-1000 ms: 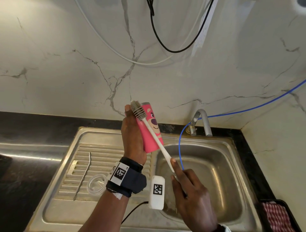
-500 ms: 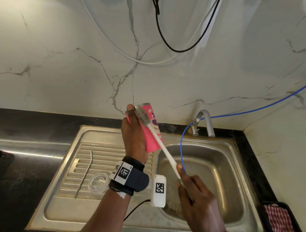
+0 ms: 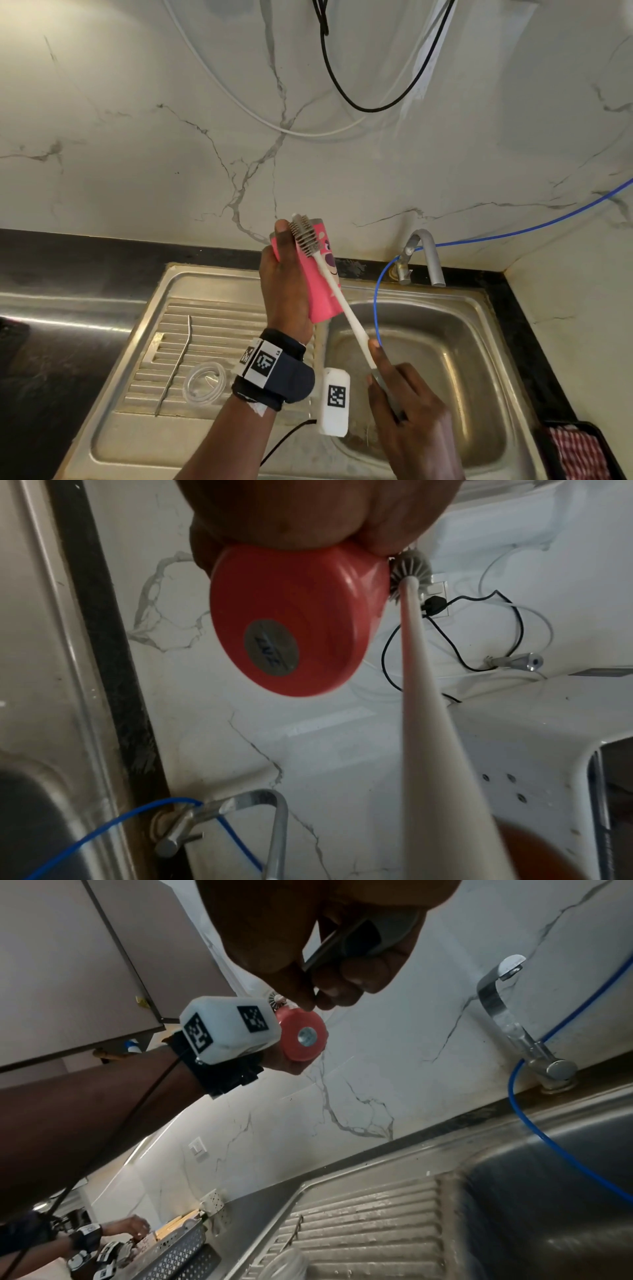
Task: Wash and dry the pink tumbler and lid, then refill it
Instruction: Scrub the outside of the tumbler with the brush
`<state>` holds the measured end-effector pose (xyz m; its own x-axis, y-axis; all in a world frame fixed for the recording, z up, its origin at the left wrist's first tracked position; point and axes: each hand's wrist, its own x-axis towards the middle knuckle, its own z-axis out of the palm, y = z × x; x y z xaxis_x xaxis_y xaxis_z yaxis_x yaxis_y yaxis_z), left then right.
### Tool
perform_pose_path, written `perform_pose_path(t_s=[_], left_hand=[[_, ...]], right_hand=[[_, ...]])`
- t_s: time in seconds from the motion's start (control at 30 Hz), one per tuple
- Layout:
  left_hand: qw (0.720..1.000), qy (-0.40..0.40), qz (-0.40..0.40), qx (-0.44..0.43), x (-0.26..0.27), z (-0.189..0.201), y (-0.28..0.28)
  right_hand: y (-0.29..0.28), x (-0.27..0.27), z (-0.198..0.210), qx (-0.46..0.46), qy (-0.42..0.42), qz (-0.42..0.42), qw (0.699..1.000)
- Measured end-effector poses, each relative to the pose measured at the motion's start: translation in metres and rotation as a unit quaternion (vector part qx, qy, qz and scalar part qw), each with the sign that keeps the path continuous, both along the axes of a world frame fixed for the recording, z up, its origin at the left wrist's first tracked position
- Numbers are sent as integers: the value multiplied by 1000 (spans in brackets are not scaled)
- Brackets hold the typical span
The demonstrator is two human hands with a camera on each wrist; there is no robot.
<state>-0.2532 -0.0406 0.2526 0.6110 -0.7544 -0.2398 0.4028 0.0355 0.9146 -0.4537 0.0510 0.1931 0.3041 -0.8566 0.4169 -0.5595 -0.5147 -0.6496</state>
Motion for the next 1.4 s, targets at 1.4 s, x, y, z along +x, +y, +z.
perform_pose_path(t_s=[1.4], left_hand=[[1000,30,6,-6,10,0,-3]], right_hand=[[-2,-13,-1,-4,-43,23,999]])
